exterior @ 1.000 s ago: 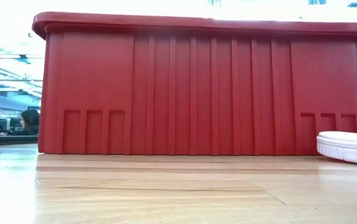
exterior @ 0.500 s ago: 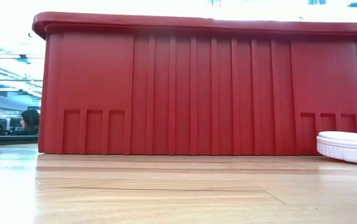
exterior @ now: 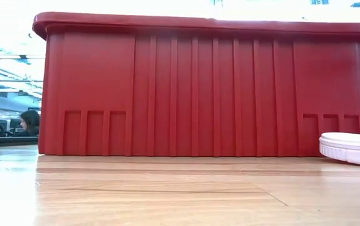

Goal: Pick and place slides into bin
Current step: Put the right pink slide into the red container

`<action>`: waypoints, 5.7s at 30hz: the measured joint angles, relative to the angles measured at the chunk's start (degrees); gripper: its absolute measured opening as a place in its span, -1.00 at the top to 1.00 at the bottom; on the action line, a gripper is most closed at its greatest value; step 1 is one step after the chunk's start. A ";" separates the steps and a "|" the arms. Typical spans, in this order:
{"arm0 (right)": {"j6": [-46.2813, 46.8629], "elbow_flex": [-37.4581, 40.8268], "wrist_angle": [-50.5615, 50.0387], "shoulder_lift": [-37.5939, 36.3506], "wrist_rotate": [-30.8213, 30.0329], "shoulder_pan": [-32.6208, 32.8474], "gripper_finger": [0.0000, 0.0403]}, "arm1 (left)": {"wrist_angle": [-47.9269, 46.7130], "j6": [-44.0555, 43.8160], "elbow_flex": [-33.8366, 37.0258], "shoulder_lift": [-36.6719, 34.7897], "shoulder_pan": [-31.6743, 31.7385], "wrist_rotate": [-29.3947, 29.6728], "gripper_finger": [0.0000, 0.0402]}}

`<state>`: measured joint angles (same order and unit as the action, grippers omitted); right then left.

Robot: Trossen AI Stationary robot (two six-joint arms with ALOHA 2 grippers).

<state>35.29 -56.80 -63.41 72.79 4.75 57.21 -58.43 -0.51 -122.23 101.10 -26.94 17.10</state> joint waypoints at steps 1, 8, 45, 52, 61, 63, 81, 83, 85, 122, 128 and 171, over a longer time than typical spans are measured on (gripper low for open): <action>0.03 1.25 0.57 0.00 0.02 -0.30 0.43 | 0.00 0.00 0.00 0.00 0.00 0.02 0.36; 0.68 7.09 4.73 0.00 1.41 -2.93 0.49 | 0.00 0.00 0.00 0.00 0.00 0.01 0.36; 5.14 14.67 29.85 -0.11 19.18 -5.09 0.53 | 0.00 -1.80 0.00 0.02 0.00 -0.57 0.36; 9.09 15.02 32.70 -0.11 18.14 -5.09 0.87 | 0.00 -2.67 0.00 0.02 0.00 -0.59 0.36; 15.57 18.52 40.95 -0.30 19.80 -4.92 0.97 | 0.00 -2.58 0.00 0.02 0.00 -0.61 0.36; 16.50 18.52 41.04 -0.85 20.51 -5.06 0.98 | 0.00 -2.43 0.00 0.02 0.00 -0.61 0.36; 26.64 11.93 40.52 -14.10 15.25 -4.97 1.00 | -0.07 -0.70 0.00 0.02 0.00 -0.66 0.36; 26.66 10.38 40.27 -14.95 14.56 -4.98 1.00 | -0.07 -0.70 0.00 0.02 0.00 -0.66 0.36; 26.62 8.72 40.20 -15.48 14.48 -4.98 1.00 | -0.07 -0.71 0.00 0.02 0.00 -0.66 0.36; -15.85 -24.40 18.13 -16.31 -13.82 -38.07 1.00 | -0.09 -1.16 0.02 0.02 0.33 -0.61 0.36; -19.77 -24.45 17.82 -15.42 -8.84 -52.26 1.00 | -0.06 -1.28 0.02 0.02 0.56 -0.57 0.36; -77.36 -24.42 -8.93 10.99 18.89 -88.23 1.00 | -0.07 -1.53 0.02 0.02 8.93 -0.61 0.36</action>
<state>-42.06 -81.22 -72.33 83.78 23.64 -31.02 -58.50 -2.04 -122.21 101.12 -18.01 16.49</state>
